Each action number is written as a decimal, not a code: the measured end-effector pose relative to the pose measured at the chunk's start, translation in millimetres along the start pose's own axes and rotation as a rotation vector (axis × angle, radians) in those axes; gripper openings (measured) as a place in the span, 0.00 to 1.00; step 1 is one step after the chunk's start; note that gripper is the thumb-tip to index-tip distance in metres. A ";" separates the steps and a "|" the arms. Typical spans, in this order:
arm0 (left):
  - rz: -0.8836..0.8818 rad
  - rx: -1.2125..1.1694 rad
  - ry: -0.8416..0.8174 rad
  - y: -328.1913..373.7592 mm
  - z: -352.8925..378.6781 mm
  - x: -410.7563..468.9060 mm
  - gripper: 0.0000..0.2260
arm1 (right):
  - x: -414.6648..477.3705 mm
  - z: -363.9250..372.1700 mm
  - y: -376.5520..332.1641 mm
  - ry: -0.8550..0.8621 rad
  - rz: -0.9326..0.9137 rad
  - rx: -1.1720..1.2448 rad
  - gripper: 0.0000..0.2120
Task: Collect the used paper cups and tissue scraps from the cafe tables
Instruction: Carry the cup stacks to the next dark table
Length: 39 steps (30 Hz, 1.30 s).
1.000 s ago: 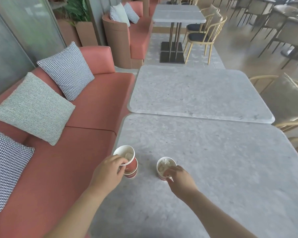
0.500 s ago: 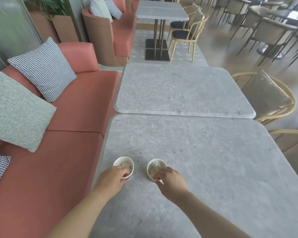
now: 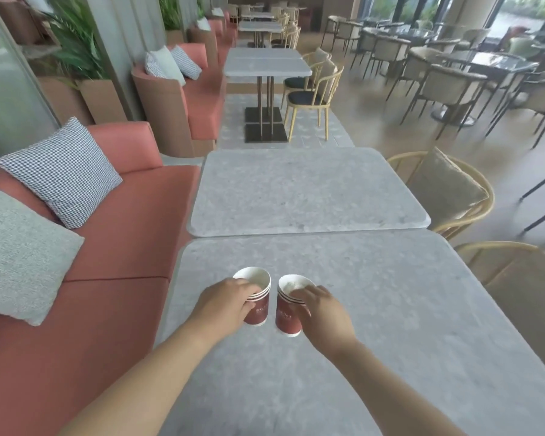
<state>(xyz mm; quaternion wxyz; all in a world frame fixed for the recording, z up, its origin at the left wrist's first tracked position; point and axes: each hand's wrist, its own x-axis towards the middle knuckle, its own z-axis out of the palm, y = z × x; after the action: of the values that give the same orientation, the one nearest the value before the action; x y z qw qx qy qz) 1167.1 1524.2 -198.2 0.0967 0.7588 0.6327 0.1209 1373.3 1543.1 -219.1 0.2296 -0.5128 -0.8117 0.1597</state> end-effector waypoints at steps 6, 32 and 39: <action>0.199 -0.012 0.129 83.8 -24.4 34.7 0.12 | -20.0 -74.8 21.2 0.200 0.017 0.013 0.10; 0.842 -0.326 0.034 554.8 94.2 -60.0 0.12 | -438.4 -325.4 194.0 0.601 0.528 -0.257 0.09; 1.036 -0.397 -0.049 666.0 121.1 -100.6 0.13 | -545.3 -360.4 211.5 0.778 0.691 -0.309 0.08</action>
<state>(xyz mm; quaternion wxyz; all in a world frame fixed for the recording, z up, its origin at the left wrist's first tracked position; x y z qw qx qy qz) 1810.9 1305.6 -120.1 0.1804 0.9406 0.1393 0.2517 1928.2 1147.2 -133.6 0.3693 -0.7989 -0.4648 -0.0968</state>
